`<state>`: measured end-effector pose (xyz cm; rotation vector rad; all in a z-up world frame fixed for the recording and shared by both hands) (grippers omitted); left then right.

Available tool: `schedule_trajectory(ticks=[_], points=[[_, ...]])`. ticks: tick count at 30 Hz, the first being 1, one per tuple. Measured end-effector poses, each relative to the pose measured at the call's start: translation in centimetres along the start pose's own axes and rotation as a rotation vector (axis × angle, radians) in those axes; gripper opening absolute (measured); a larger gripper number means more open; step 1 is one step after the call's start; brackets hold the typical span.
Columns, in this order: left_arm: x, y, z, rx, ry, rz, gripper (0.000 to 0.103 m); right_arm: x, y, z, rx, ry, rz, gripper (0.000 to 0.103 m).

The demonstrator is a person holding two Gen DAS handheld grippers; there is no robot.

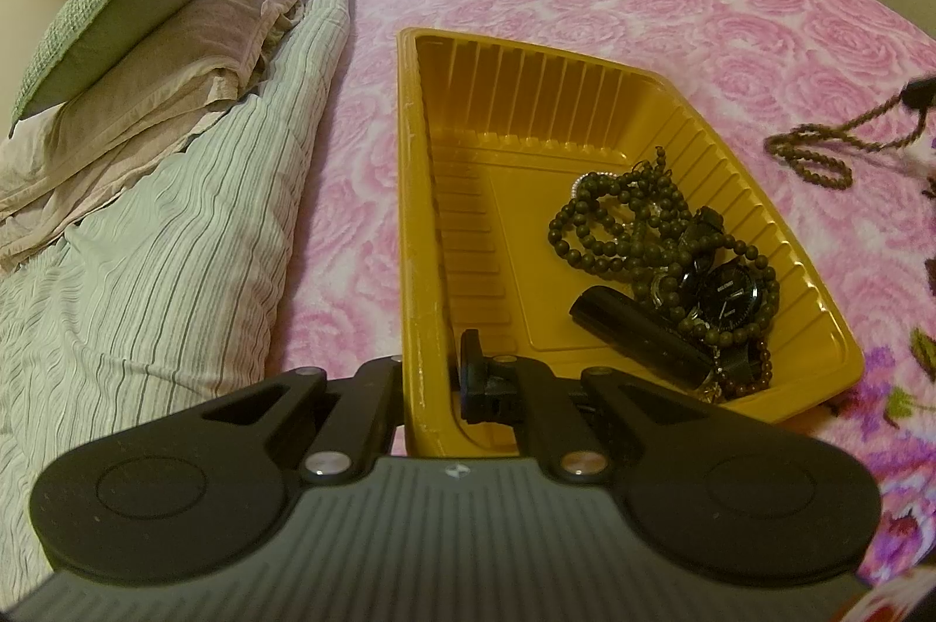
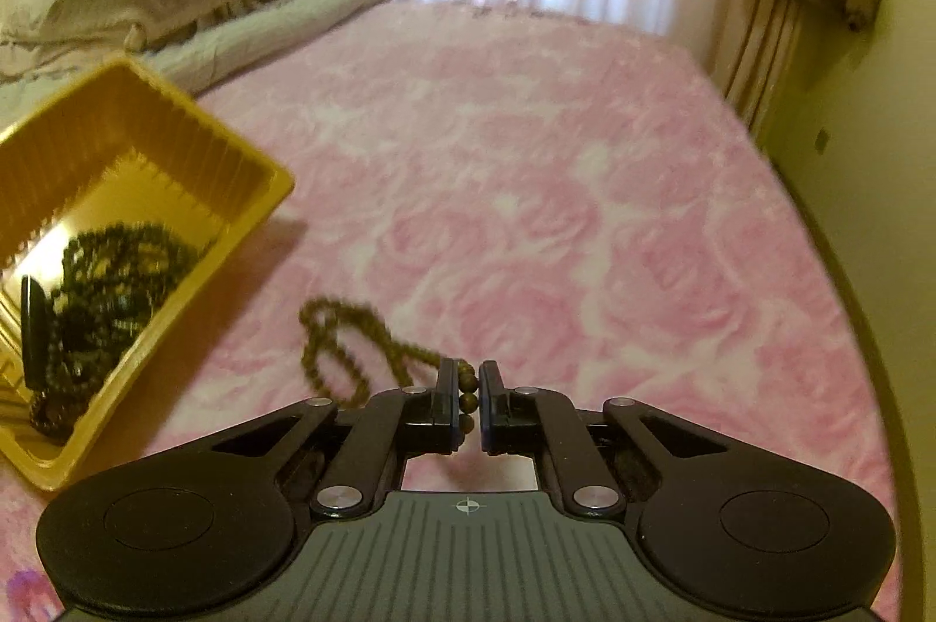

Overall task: Organize jewelry
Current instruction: 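Grasp the end of the brown bead bracelet with the right tool, then lift the brown bead bracelet high and lower it into the tray, right tool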

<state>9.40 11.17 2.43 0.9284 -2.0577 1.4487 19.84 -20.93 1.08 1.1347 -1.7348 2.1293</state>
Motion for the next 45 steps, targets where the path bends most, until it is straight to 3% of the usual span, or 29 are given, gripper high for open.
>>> schedule_trajectory(ticks=[10,23,34,45], points=[[0.0,0.0,0.0,-0.001,-0.001,0.001,0.003,5.2,-4.2,2.1,0.081,0.063,0.116,0.006],[0.1,0.0,0.1,-0.002,-0.001,0.001,0.003,8.4,-6.9,2.2,0.211,0.056,0.161,0.006],[0.2,-0.1,0.0,0.001,0.002,0.002,0.003,9.6,-10.5,-2.0,0.322,-0.06,0.202,0.006],[0.2,-0.1,0.0,0.006,0.006,0.002,0.003,9.3,-14.8,-9.7,0.502,-0.193,0.266,0.006]])
Point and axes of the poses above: each gripper's, at about its wrist camera, not at the fingertips, and x roughly against the way its jaws point, z to its right, y to its underside, the point moved 1 cm from there along -x, roughly the way its jaws point, and after that the axes turned 2 degrees about z, right-handed, at the moved point
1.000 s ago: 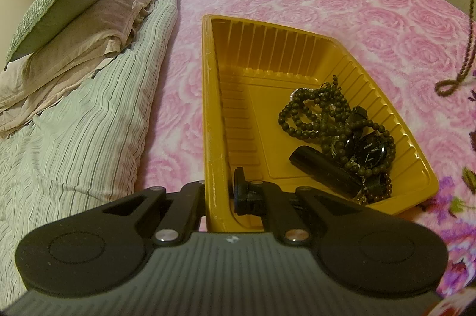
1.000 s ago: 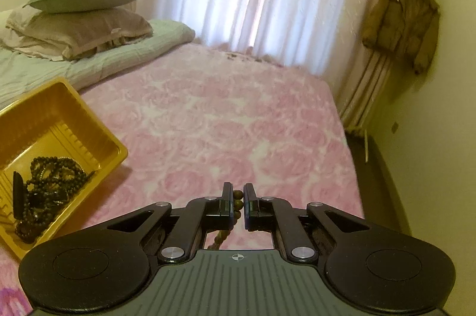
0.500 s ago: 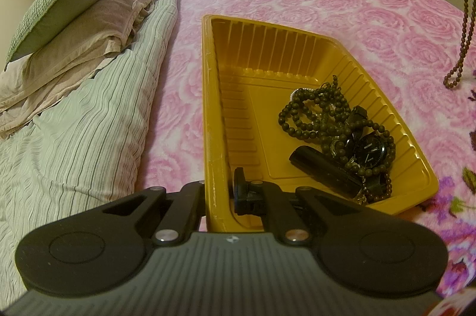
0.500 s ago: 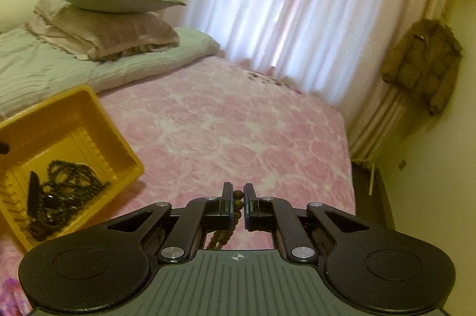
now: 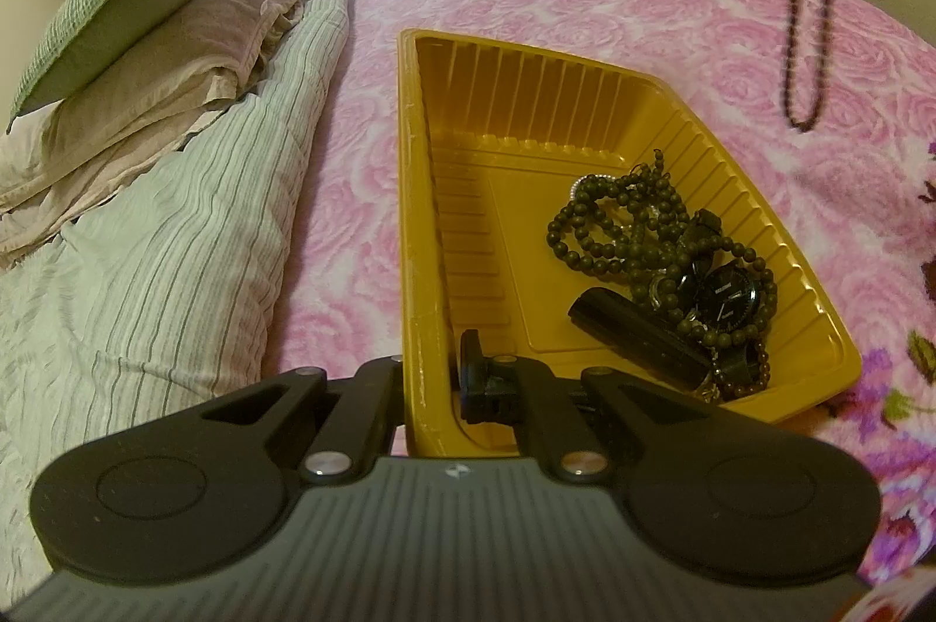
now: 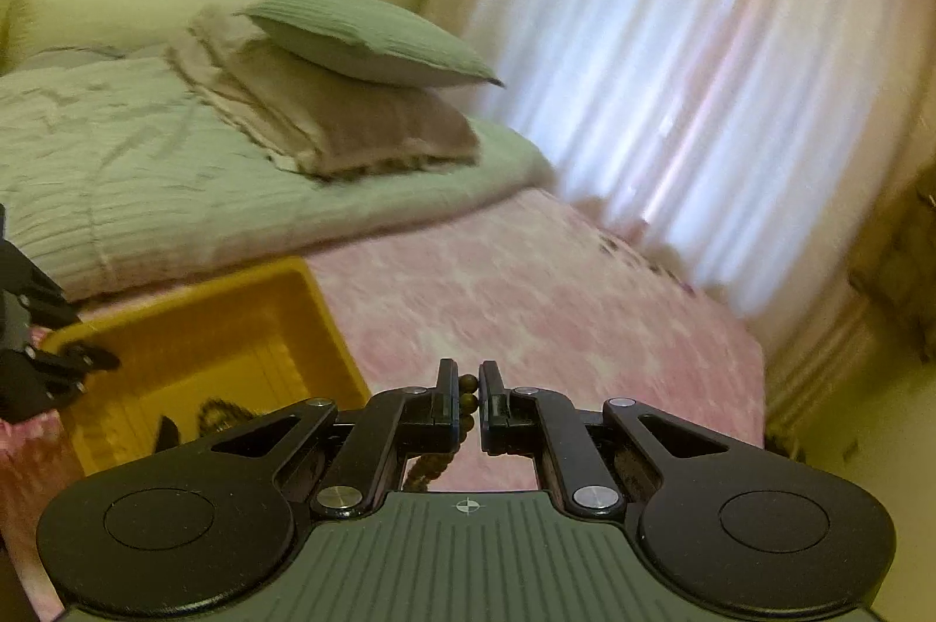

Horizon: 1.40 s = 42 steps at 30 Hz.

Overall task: Organize jewelry
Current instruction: 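Lift the brown bead bracelet high and lower it into the tray, right tool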

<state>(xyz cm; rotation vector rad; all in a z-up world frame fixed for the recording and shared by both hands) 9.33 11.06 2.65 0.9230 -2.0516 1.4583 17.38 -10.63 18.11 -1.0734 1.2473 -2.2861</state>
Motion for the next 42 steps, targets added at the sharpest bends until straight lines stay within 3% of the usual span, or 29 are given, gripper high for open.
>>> schedule_trajectory(ticks=[6,16,42], points=[[-0.1,0.1,-0.2,0.008,0.006,0.004,0.003,-3.2,-2.5,-3.0,0.07,-0.062,0.01,0.006],[-0.3,0.3,-0.6,0.026,0.019,0.006,0.003,-8.2,-3.5,-6.7,0.157,-0.113,-0.026,0.006],[-0.5,0.5,-0.9,0.042,0.029,0.007,0.003,-14.6,0.0,-8.7,0.127,-0.245,-0.215,0.006]])
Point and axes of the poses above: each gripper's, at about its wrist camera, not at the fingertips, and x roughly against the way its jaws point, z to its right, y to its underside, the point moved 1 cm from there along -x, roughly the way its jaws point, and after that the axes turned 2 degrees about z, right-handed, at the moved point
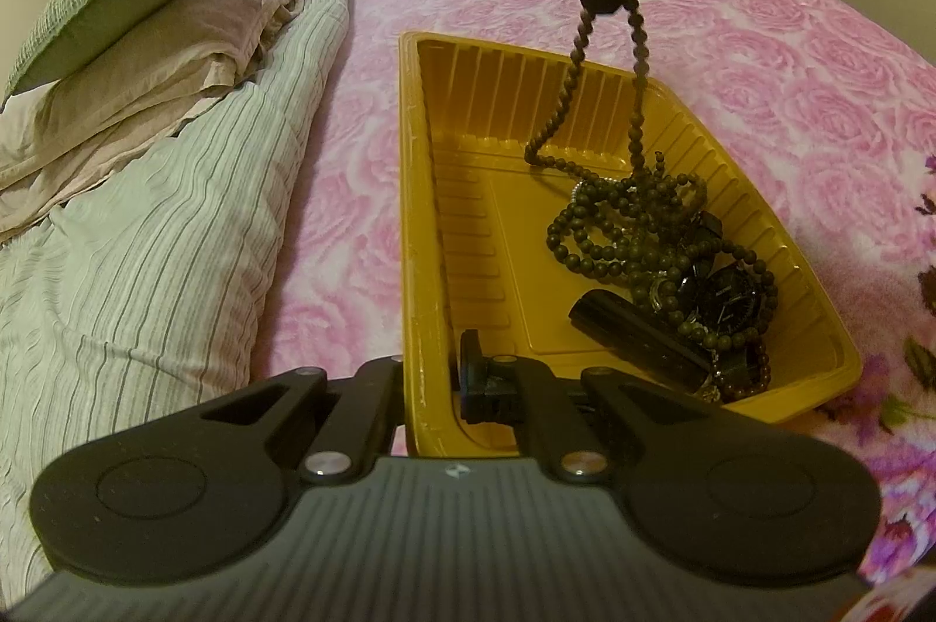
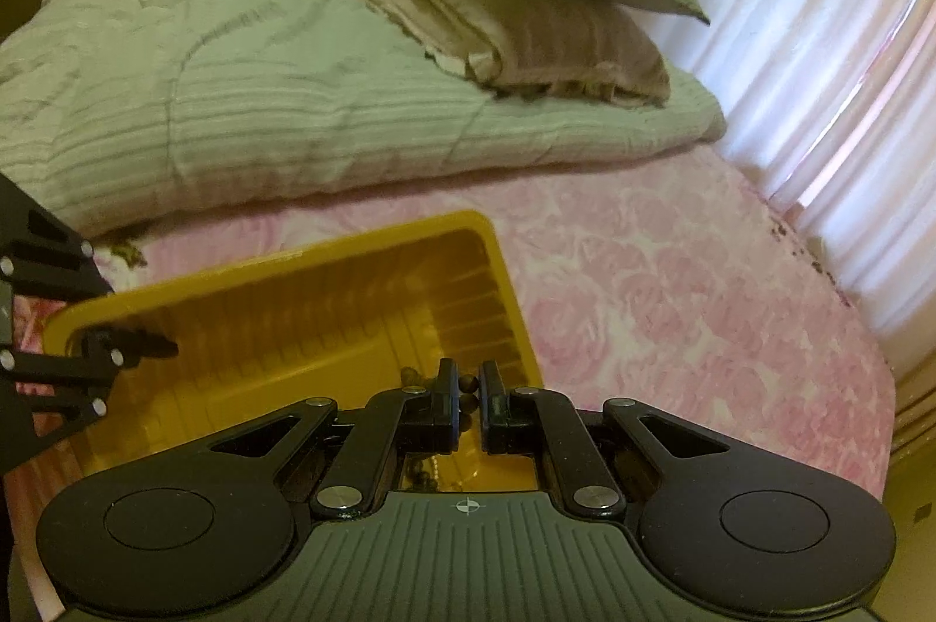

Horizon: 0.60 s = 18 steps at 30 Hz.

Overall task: Organize jewelry
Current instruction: 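Lift the brown bead bracelet high and lower it into the tray, right tool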

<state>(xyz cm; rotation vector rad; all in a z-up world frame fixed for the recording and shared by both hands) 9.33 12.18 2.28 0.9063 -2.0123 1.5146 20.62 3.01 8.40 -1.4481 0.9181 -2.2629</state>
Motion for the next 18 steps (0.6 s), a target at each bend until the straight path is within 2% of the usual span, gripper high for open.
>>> schedule_trajectory(ticks=[5,12,17,18], points=[[0.0,0.1,0.0,0.003,0.002,-0.001,0.003,-0.9,0.5,-0.3,-0.01,-0.027,-0.017,0.006],[0.0,0.1,-0.1,0.004,0.003,-0.002,0.003,-1.3,0.7,-0.1,-0.026,-0.022,-0.022,0.007],[0.0,0.1,-0.1,0.005,0.004,-0.002,0.003,-1.0,0.7,1.1,-0.087,-0.006,0.021,0.007],[-0.1,0.2,-0.1,0.006,0.005,-0.002,0.003,-0.8,0.7,1.4,-0.101,0.003,0.027,0.011]])
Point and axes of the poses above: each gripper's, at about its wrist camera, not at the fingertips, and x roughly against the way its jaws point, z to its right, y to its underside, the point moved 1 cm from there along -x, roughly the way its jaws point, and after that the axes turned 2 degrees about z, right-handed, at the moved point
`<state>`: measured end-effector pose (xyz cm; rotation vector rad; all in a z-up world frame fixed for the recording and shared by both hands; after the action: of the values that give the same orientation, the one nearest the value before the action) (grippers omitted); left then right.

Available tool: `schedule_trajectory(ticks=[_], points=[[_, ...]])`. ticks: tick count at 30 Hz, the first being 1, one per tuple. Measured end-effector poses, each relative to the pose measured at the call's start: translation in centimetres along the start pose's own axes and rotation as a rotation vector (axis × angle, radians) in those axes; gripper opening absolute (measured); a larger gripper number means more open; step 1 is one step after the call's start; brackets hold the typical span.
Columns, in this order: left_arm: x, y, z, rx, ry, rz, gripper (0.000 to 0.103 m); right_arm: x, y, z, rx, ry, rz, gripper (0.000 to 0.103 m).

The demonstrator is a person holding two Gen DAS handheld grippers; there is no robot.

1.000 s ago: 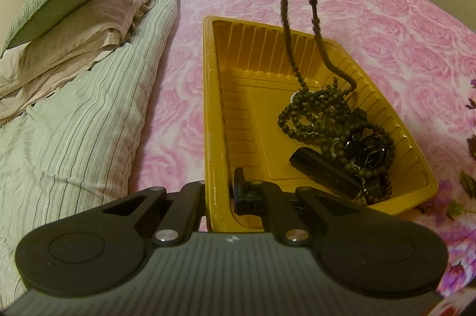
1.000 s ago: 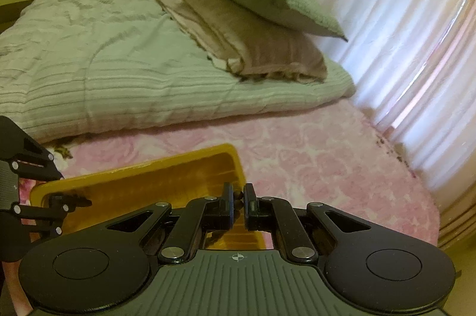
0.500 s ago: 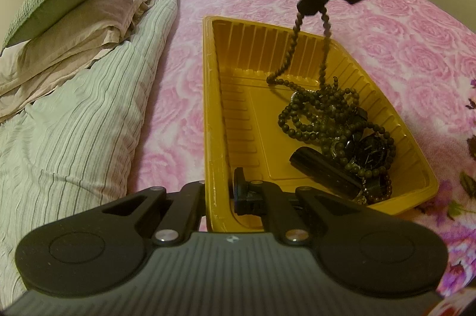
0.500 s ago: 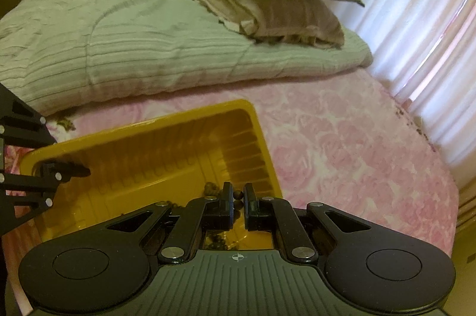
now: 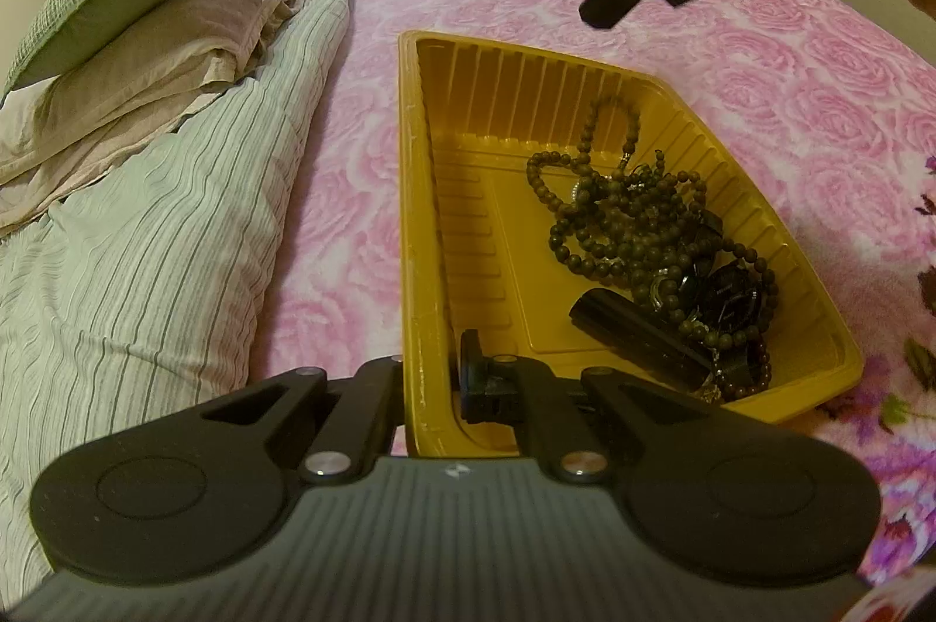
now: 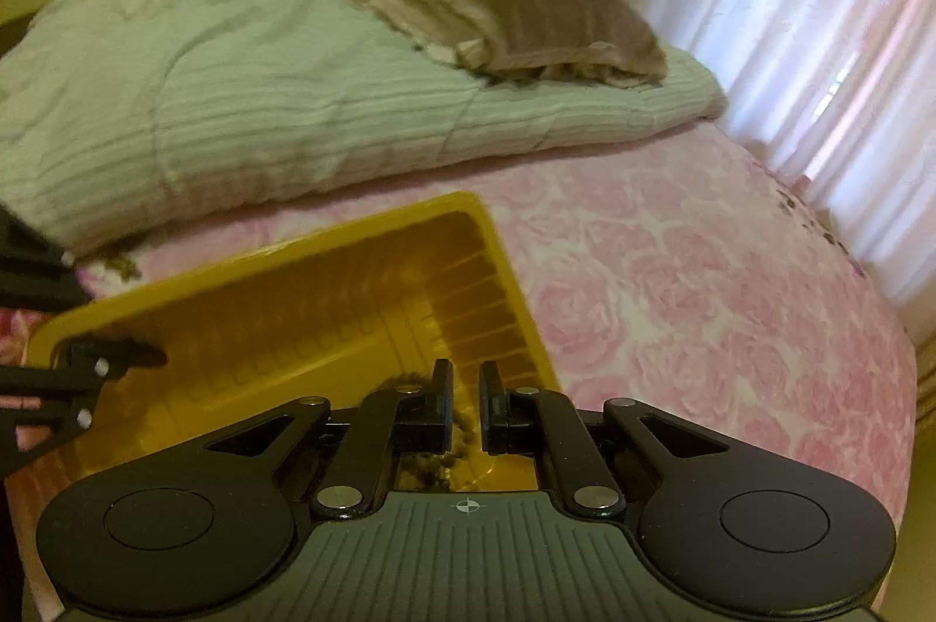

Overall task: Organize jewelry
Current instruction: 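Lift the brown bead bracelet high and lower it into the tray, right tool, then withdraw the right tool while the left tool releases the tray rim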

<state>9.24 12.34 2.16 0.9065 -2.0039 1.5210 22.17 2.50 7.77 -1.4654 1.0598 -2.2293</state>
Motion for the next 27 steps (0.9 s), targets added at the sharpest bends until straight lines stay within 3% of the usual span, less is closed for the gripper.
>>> schedule_trajectory(ticks=[2,3,4,10,23,27], points=[[0.0,0.1,-0.1,0.002,0.001,-0.001,0.003,0.5,0.1,0.5,-0.029,0.011,0.016,0.036],[0.0,0.1,-0.1,0.004,0.001,-0.001,0.003,0.9,0.2,0.8,-0.044,0.017,0.028,0.054],[-0.1,0.1,-0.1,0.005,0.002,-0.001,0.003,1.3,0.4,0.9,-0.053,0.018,0.041,0.059],[-0.2,0.3,-0.2,0.016,0.004,-0.003,0.003,3.8,2.8,1.2,-0.177,0.029,0.061,0.06],[-0.2,0.5,-0.5,0.025,0.014,-0.002,0.003,7.7,13.3,-0.3,-0.644,0.032,0.047,0.062],[-0.3,0.5,-0.6,0.03,0.02,-0.001,0.003,9.3,15.8,-1.0,-0.733,0.061,0.043,0.062]])
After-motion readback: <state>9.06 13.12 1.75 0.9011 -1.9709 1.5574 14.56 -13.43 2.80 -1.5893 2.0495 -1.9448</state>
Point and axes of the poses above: each gripper's, at about its wrist camera, not at the fingertips, and x roughly against the way its jaws point, z to its right, y to its underside, the point moved 1 cm from there along -x, roughly the way its jaws point, and after that the axes turned 2 degrees about z, right-handed, at the moved point
